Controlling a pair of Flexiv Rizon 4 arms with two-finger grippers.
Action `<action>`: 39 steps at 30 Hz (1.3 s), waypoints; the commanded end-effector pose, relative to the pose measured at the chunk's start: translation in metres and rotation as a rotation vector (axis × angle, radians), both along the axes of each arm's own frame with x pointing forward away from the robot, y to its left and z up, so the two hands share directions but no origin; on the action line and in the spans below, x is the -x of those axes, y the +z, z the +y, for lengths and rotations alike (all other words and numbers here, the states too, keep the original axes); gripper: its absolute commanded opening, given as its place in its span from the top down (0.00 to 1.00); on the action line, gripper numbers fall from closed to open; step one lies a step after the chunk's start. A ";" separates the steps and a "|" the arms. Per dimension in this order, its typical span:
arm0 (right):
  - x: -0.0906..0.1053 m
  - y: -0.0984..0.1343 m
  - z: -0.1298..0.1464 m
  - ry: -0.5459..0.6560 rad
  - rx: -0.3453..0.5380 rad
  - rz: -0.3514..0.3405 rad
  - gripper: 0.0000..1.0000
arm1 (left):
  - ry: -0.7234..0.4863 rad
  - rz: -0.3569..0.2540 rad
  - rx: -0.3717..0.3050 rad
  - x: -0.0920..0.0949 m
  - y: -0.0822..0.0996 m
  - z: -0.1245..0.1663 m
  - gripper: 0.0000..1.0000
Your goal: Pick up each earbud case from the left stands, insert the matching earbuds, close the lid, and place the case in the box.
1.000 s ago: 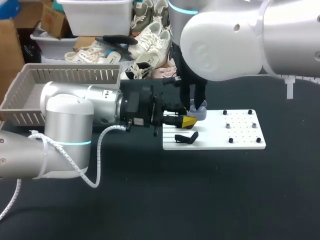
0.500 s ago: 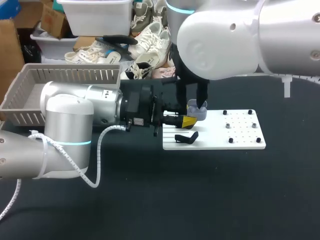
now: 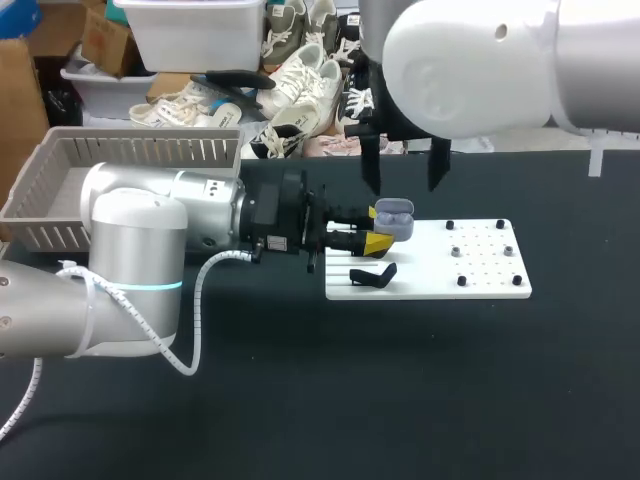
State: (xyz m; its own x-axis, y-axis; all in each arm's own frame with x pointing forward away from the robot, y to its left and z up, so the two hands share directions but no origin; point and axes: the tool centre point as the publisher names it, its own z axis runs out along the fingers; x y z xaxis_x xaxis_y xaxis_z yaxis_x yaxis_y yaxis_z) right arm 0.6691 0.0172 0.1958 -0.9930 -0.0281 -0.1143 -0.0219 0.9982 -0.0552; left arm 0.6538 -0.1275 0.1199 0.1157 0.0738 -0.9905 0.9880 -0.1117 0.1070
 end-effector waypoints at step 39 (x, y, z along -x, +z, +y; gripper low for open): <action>0.010 -0.023 -0.039 -0.134 0.024 0.028 0.00 | 0.001 -0.001 0.001 0.000 0.000 0.000 1.00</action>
State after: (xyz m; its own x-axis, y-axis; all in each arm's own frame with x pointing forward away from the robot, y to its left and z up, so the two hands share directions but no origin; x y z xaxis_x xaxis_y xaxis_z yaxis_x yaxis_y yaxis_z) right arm 0.6656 -0.0162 0.1718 -0.9935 0.0933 -0.0657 0.0991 0.9909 -0.0907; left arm 0.6537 -0.1274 0.1199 0.1156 0.0737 -0.9906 0.9880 -0.1117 0.1070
